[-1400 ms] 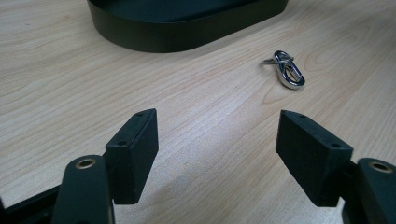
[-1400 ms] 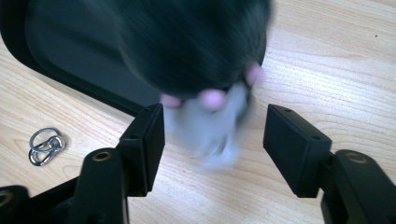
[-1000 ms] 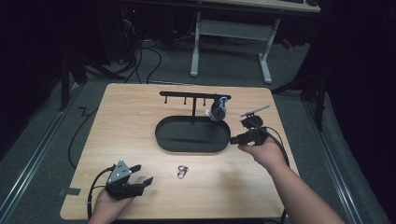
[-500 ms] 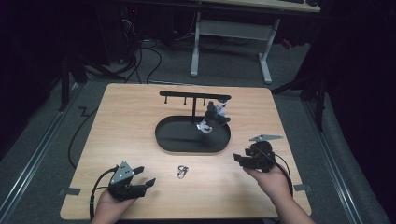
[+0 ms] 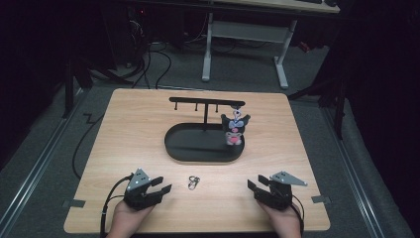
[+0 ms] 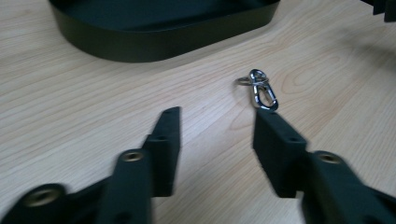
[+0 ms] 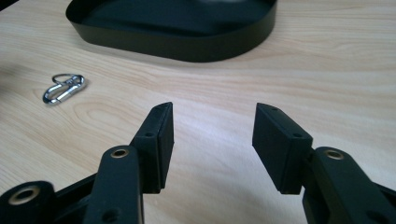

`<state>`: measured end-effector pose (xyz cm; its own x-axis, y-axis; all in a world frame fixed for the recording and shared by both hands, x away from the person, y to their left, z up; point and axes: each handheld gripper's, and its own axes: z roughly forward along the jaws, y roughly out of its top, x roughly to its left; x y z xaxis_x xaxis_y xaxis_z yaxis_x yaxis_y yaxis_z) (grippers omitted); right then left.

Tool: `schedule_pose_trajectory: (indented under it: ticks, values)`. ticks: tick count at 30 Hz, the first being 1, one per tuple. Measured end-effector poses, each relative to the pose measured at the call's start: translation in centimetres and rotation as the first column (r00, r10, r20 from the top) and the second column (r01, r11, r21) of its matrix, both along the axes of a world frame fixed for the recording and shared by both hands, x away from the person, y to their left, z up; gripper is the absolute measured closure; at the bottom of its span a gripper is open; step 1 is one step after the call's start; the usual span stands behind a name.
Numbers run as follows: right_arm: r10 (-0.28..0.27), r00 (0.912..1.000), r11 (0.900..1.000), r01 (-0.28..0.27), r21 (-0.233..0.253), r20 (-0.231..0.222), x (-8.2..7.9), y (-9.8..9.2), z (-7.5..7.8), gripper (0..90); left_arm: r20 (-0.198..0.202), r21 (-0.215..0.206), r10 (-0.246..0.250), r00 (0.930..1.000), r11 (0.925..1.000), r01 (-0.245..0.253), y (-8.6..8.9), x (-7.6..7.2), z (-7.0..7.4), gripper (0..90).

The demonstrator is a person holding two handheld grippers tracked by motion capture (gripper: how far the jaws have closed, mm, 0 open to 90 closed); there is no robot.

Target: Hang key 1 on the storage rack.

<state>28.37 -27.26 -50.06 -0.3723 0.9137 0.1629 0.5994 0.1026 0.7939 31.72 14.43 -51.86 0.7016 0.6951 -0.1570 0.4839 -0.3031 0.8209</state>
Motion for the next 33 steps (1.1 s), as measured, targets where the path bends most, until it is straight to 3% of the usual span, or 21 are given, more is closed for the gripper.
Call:
schedule_pose_trajectory:
  ticks: [2, 4, 5, 8, 11, 16, 23, 29, 33]
  values:
    - [-0.012, 0.9999, 1.000, 0.012, 0.010, 0.008, -0.8, -0.3, -0.7, 57.3, 0.029, 0.071, -0.008, 0.9995, 0.9974, 0.005, -1.1, 0.2, 0.2, 69.6]
    - [0.004, 0.9997, 1.000, -0.004, 0.018, -0.024, -1.2, -0.4, -0.8, 67.3, 0.032, 0.108, 0.008, 0.9995, 0.9941, -0.012, -2.2, 0.7, 0.3, 80.3]
    - [0.010, 0.9997, 1.000, -0.010, 0.015, -0.020, -1.4, -0.5, -0.7, 73.2, 0.028, 0.118, 0.014, 0.9995, 0.9928, -0.017, -2.9, 1.1, 0.2, 83.7]
    - [0.020, 0.9995, 0.997, -0.018, 0.079, -0.026, -1.3, -1.0, -0.5, 83.9, 0.016, 0.177, 0.011, 0.9998, 0.9840, -0.014, -4.9, 2.1, -0.2, 89.1]
    - [0.050, 0.9985, 0.996, -0.048, 0.072, -0.022, -1.3, -0.9, -0.5, 83.5, -0.004, 0.205, -0.005, 1.0000, 0.9787, 0.005, -6.4, 2.5, -0.7, 90.0]
    - [0.093, 0.9953, 0.993, -0.091, 0.076, -0.024, -1.4, -0.8, -0.7, 80.8, -0.027, 0.202, -0.025, 0.9993, 0.9790, 0.030, -7.8, 1.9, -1.0, 89.7]
    - [0.125, 0.9917, 0.988, -0.122, 0.091, -0.031, -1.2, -0.8, -0.7, 77.8, -0.031, 0.201, -0.074, 0.9968, 0.9764, 0.078, -10.5, 1.7, -0.9, 89.1]
    - [0.137, 0.9901, 0.987, -0.133, 0.091, -0.033, -1.0, -0.8, -0.8, 76.6, -0.023, 0.205, -0.138, 0.9902, 0.9688, 0.140, -13.9, 1.6, -0.9, 88.2]
    - [0.138, 0.9896, 0.986, -0.133, 0.100, -0.041, -0.9, -0.9, -0.9, 75.6, -0.011, 0.189, -0.157, 0.9876, 0.9696, 0.156, -14.5, 1.1, -0.8, 85.9]
